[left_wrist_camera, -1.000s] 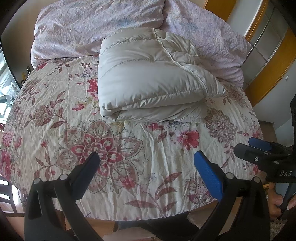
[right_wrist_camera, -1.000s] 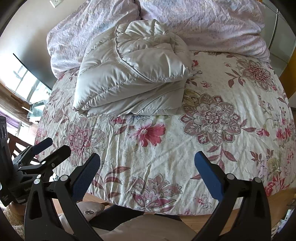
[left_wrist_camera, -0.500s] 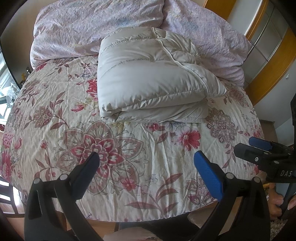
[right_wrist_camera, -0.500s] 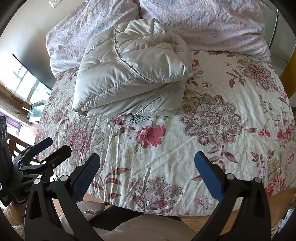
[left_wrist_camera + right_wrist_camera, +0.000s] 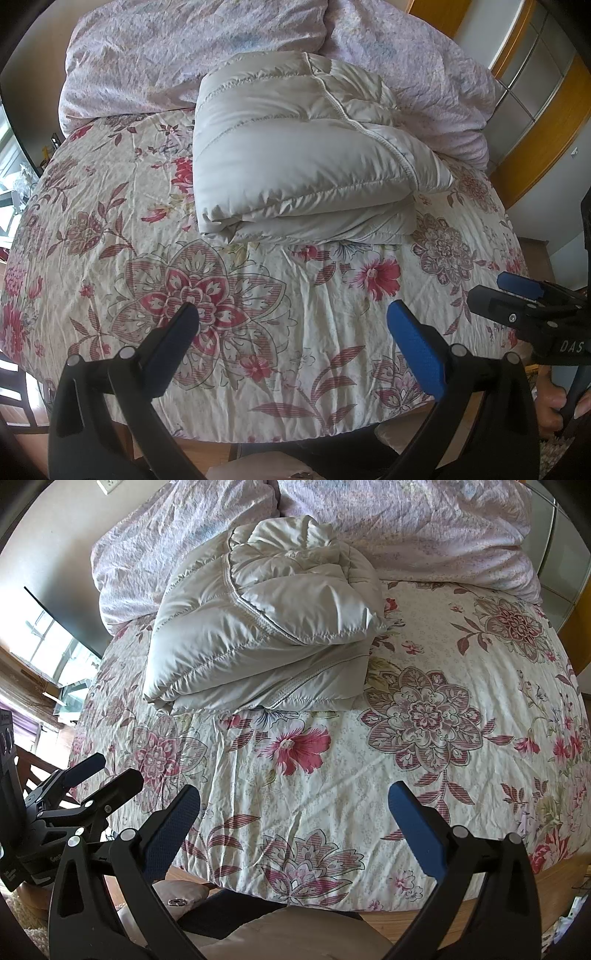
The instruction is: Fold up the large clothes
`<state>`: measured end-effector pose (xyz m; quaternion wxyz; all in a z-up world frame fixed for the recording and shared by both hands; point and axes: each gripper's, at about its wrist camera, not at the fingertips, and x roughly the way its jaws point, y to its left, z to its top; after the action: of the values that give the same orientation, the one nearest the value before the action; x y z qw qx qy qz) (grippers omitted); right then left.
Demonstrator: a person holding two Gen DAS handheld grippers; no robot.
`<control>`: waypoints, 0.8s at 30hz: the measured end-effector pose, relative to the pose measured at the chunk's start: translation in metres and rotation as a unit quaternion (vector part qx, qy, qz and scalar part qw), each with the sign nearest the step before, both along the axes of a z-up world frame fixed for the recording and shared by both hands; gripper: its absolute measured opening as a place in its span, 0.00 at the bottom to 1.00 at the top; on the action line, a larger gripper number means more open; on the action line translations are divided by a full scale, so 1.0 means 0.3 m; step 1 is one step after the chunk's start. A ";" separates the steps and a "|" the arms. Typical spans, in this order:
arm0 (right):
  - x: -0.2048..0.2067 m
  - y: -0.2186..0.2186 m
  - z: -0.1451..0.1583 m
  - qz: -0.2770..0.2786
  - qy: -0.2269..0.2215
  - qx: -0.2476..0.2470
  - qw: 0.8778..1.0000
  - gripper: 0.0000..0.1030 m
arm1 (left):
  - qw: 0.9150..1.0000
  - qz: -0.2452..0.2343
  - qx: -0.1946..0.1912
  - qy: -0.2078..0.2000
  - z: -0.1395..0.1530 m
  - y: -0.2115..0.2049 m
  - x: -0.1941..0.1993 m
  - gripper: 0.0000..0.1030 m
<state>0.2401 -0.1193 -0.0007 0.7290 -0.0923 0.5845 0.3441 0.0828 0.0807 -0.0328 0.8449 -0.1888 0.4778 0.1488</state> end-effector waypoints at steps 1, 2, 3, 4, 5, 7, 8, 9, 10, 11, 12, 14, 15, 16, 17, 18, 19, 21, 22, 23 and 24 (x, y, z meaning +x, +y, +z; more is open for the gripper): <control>0.000 0.000 0.001 0.000 0.000 0.000 1.000 0.99 | 1.000 0.000 0.000 0.000 -0.001 0.000 -0.001 0.98; 0.000 0.000 0.001 0.000 0.000 0.000 1.000 0.99 | 1.000 0.000 0.000 0.000 0.000 0.000 0.000 0.98; 0.000 0.000 0.000 0.000 0.000 0.000 1.000 0.99 | 1.000 0.000 0.000 0.000 0.000 0.000 0.000 0.98; 0.001 0.001 -0.001 0.000 0.000 0.000 1.000 0.99 | 1.000 0.000 0.000 0.000 0.000 0.000 0.000 0.98; 0.000 0.001 0.001 0.000 0.000 0.000 1.000 0.99 | 1.000 0.000 0.000 0.000 -0.002 0.001 -0.001 0.98; 0.002 0.002 0.000 0.000 0.000 0.000 1.000 0.99 | 1.000 0.000 0.000 0.000 -0.001 0.000 0.000 0.98; 0.004 0.001 -0.002 0.000 -0.001 0.000 1.000 0.99 | 1.000 0.000 0.000 0.000 -0.001 0.000 0.000 0.98; 0.004 0.001 -0.002 0.000 0.000 0.000 1.000 0.99 | 1.000 0.000 0.000 0.000 -0.001 0.000 0.000 0.98; 0.005 0.001 -0.002 0.000 0.000 0.000 1.000 0.99 | 1.000 0.000 0.000 0.000 0.000 -0.001 0.000 0.98; 0.005 0.001 -0.002 0.000 0.000 0.000 1.000 0.99 | 1.000 -0.001 0.000 0.001 -0.001 0.000 -0.001 0.98; 0.006 0.001 -0.002 0.000 0.000 0.000 1.000 0.99 | 1.000 -0.001 0.001 0.001 -0.003 0.001 -0.001 0.98; 0.006 0.000 -0.003 0.001 0.000 0.000 1.000 0.99 | 1.000 -0.001 0.001 0.001 -0.006 0.002 -0.002 0.98; 0.007 0.000 -0.002 0.002 -0.001 0.000 1.000 0.99 | 1.000 -0.001 0.000 0.001 -0.005 0.002 -0.002 0.98; 0.007 0.000 -0.001 0.002 0.000 0.000 1.000 0.99 | 1.000 -0.001 0.000 0.001 -0.004 0.001 0.000 0.98; 0.008 0.000 -0.003 0.002 0.000 0.000 1.000 0.99 | 1.000 -0.001 0.000 0.001 -0.004 0.001 0.000 0.98; 0.007 0.000 -0.003 0.002 0.000 0.000 1.000 0.99 | 1.000 -0.001 0.000 0.001 -0.003 0.000 0.000 0.98; 0.008 0.000 -0.003 0.002 0.000 0.000 1.000 0.99 | 1.000 -0.001 0.000 0.001 -0.003 0.001 0.003 0.98; 0.007 0.000 -0.002 0.002 0.000 0.000 1.000 0.99 | 1.000 0.000 0.000 0.001 -0.003 0.001 0.002 0.98; 0.006 0.000 -0.001 0.002 0.000 0.000 1.000 0.99 | 1.000 0.000 0.000 0.001 -0.003 0.002 0.001 0.98; 0.007 0.001 -0.002 0.002 0.000 0.000 1.000 0.99 | 1.000 0.000 0.000 0.002 -0.004 0.003 0.004 0.98; 0.006 0.001 -0.001 0.002 0.000 0.000 1.000 0.99 | 1.000 0.000 0.000 0.002 -0.005 0.004 0.002 0.98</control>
<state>0.2420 -0.1192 -0.0011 0.7285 -0.0935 0.5841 0.3455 0.0835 0.0819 -0.0343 0.8439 -0.1887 0.4796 0.1490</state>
